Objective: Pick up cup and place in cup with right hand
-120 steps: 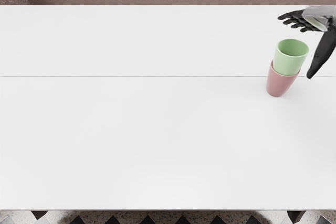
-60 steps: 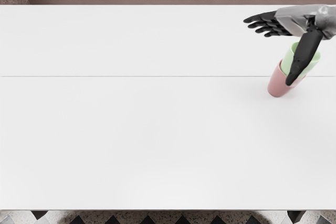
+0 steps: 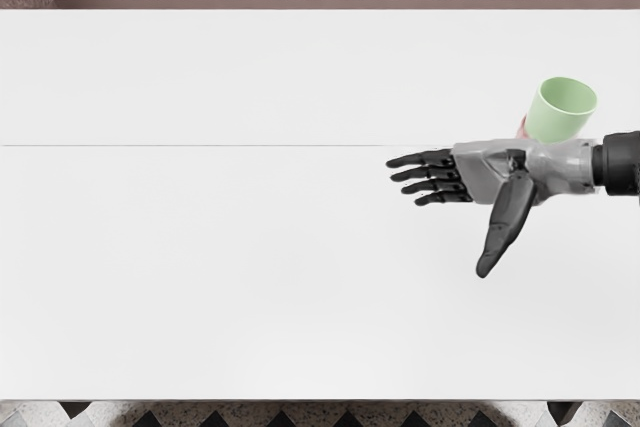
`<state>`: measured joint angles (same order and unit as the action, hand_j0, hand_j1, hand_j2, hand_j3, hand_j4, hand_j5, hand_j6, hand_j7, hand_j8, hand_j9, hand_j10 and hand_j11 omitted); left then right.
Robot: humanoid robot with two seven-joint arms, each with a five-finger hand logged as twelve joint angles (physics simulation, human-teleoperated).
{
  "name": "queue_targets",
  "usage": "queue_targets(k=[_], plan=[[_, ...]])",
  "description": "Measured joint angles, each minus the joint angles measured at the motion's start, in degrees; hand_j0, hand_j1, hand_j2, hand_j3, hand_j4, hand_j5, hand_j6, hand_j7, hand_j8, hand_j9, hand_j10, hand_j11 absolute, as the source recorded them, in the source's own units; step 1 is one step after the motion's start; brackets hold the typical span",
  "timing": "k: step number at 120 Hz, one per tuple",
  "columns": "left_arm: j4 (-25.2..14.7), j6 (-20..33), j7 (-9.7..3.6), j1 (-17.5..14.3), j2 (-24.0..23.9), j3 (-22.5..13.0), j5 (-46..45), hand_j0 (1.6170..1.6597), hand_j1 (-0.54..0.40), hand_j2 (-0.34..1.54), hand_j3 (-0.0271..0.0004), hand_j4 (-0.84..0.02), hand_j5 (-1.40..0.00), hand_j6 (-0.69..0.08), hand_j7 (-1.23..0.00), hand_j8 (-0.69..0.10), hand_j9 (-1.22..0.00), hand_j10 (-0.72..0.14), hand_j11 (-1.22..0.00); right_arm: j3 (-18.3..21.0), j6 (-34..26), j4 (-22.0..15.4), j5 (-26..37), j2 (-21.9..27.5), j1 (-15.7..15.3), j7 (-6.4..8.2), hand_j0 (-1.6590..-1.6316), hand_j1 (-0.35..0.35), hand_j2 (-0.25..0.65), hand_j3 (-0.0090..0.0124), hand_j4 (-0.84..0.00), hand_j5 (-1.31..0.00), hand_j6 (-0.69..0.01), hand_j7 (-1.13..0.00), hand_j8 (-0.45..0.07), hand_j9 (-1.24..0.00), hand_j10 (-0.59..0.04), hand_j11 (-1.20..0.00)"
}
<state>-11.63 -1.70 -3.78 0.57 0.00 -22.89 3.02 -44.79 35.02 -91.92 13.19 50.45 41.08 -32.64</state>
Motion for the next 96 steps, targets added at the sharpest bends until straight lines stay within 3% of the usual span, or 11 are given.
queue_targets(k=[13,27,96], plan=[[-0.36,-0.25,0.0,-0.37,0.0,0.05,0.03,1.6581,0.349,0.0,-0.0001,0.0,0.0,0.0,0.0,0.0,0.0,0.0,0.0,-0.09,0.0,-1.93,-0.78,0.38,-4.27,-0.03,-1.6581,-0.313,-0.005,0.0,-0.033,-0.04,-0.033,-0.04,-0.033,-0.04,-0.032,-0.04],[-0.45,-0.3,0.0,-0.4,0.0,0.07,0.0,1.6581,0.349,0.0,-0.0001,0.0,0.0,0.0,0.0,0.0,0.0,0.0,0.0,-0.4,0.0,-2.65,-1.07,0.66,-6.11,-0.05,-1.6581,-0.313,-0.005,0.0,-0.032,-0.04,-0.033,-0.04,-0.032,-0.04,-0.032,-0.04],[-0.5,-0.32,0.0,-0.4,0.0,0.05,-0.02,1.6581,0.349,0.0,-0.0001,0.0,0.0,0.0,0.0,0.0,0.0,0.0,0.0,-0.64,0.0,-3.0,-1.21,0.79,-6.99,-0.06,-1.6581,-0.313,-0.005,0.0,-0.032,-0.04,-0.032,-0.04,-0.032,-0.04,-0.032,-0.04]])
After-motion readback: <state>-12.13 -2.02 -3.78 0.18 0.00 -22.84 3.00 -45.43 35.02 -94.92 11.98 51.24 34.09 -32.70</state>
